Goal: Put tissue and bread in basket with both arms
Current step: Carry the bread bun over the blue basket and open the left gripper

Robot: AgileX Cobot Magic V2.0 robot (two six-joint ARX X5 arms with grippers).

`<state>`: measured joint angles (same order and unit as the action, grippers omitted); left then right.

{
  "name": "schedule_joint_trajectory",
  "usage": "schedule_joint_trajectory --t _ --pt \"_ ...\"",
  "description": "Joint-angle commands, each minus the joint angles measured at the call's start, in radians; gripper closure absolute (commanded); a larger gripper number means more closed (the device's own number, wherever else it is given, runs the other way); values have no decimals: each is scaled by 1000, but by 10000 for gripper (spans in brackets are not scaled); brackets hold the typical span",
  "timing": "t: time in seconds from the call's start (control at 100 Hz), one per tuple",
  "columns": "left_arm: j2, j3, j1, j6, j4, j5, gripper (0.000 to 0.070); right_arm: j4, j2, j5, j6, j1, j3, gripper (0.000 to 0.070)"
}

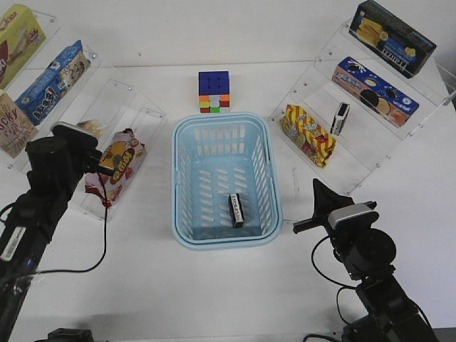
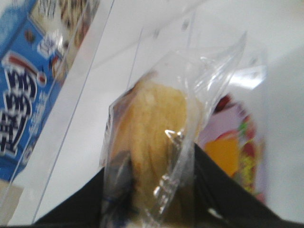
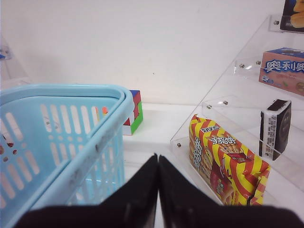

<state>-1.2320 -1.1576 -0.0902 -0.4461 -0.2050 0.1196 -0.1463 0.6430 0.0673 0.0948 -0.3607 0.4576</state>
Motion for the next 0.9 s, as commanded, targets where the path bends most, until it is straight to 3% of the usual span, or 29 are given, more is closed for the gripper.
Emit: schedule_joint_trajectory --t 0.0,0.13,0.2,0.26,0.42,0.46,0.53,0.6,0.69,0.82,0.89 --pt "53 -33 -31 118 29 -130 700 -9 6 1 13 -5 12 696" --pt "129 -33 -109 307 56 -417 700 -9 6 1 13 -5 11 696" --pt "135 -33 -163 405 90 -515 700 -10 6 1 14 -5 12 697" --pt "129 -33 -216 444 117 -559 700 -10 6 1 14 -5 11 697" --pt "53 -33 -356 459 148 -564 674 -10 6 1 14 -5 12 697" --pt "26 -33 -383 459 148 -564 584 -9 6 1 14 -5 12 697" --pt "-19 -33 -421 458 148 -562 324 -10 6 1 14 -5 12 697" --pt "-48 -33 -436 458 148 -561 182 -9 6 1 14 -5 12 696" --pt "-57 -33 -438 458 148 -547 177 -9 6 1 14 -5 12 696" --pt "-27 -59 -420 457 127 -467 191 -9 6 1 13 -5 12 696" --pt "5 -84 -392 454 93 -409 302 -9 6 1 13 -5 12 697"
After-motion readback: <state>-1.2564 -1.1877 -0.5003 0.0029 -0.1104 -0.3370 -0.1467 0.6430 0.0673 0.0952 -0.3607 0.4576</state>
